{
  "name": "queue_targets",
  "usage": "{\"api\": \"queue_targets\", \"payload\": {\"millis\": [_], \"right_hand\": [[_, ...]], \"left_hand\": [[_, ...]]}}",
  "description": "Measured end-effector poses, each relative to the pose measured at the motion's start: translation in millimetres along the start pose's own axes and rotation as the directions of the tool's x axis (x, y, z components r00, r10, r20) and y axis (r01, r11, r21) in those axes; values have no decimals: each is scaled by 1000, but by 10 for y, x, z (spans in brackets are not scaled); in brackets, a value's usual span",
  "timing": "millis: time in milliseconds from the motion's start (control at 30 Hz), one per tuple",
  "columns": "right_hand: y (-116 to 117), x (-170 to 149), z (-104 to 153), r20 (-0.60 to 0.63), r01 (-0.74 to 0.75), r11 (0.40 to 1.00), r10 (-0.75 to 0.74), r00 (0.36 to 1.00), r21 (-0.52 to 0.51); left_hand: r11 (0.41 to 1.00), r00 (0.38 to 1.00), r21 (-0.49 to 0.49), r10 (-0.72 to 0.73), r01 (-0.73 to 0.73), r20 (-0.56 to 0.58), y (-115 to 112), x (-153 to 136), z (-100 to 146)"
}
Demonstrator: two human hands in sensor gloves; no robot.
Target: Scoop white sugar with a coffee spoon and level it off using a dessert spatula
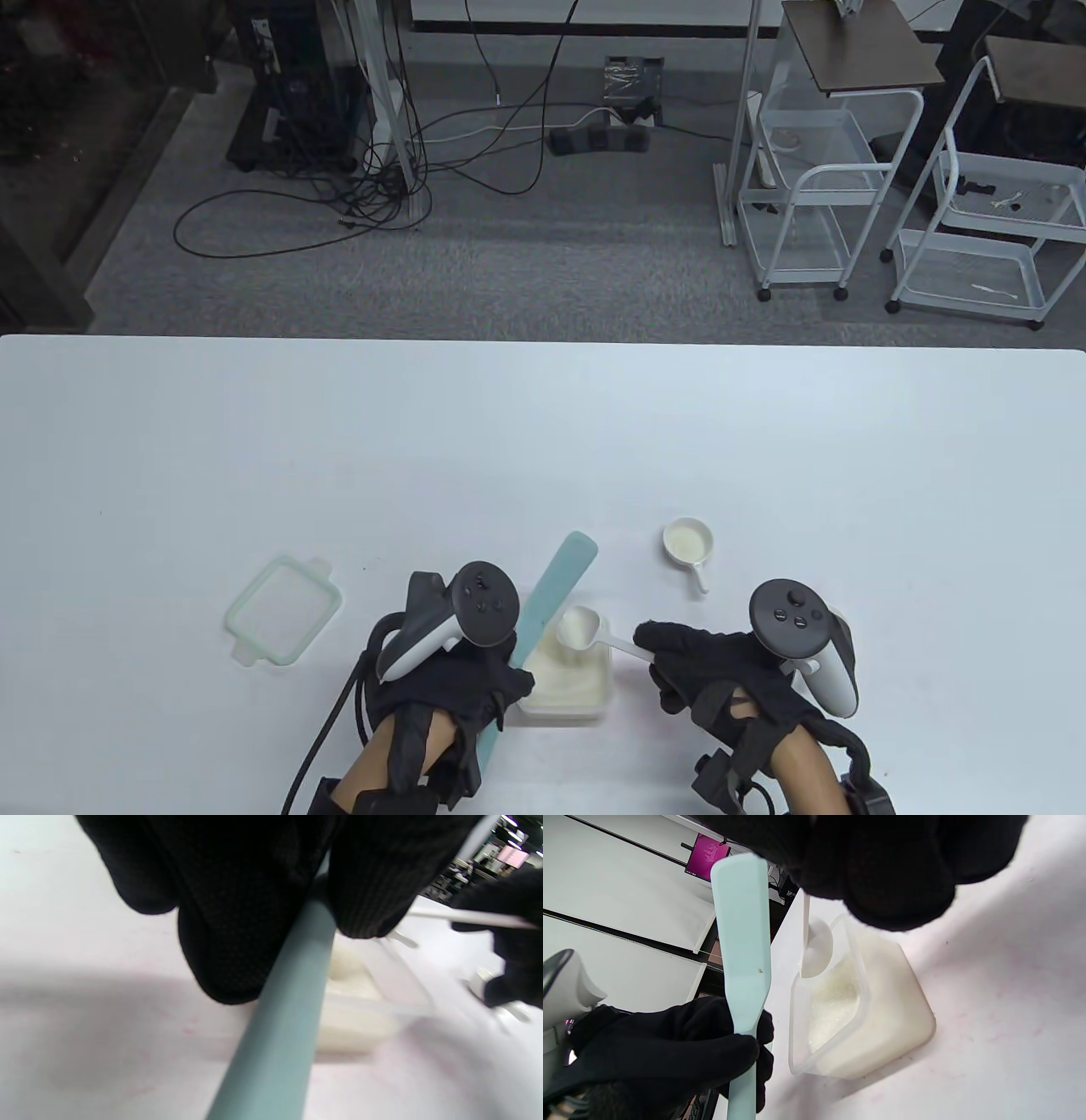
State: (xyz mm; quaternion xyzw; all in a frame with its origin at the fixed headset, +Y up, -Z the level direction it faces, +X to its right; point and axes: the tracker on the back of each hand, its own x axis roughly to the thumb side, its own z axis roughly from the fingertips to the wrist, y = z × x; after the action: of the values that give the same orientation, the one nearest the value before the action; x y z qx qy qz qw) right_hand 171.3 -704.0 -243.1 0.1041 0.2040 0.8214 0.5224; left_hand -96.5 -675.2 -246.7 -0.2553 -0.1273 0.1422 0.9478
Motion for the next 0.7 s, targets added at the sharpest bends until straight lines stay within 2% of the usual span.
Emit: {"api": "queue_targets", "payload": {"millis": [200, 700], "right_hand": [[3, 2, 2, -1, 14, 1000, -14, 1000, 5], [19, 7, -2, 4, 61, 997, -61, 998, 51]], "left_hand": [[997, 998, -50, -60, 61, 30, -126, 176, 18], [988, 992, -87, -127, 127, 2, -147, 186, 34]]}}
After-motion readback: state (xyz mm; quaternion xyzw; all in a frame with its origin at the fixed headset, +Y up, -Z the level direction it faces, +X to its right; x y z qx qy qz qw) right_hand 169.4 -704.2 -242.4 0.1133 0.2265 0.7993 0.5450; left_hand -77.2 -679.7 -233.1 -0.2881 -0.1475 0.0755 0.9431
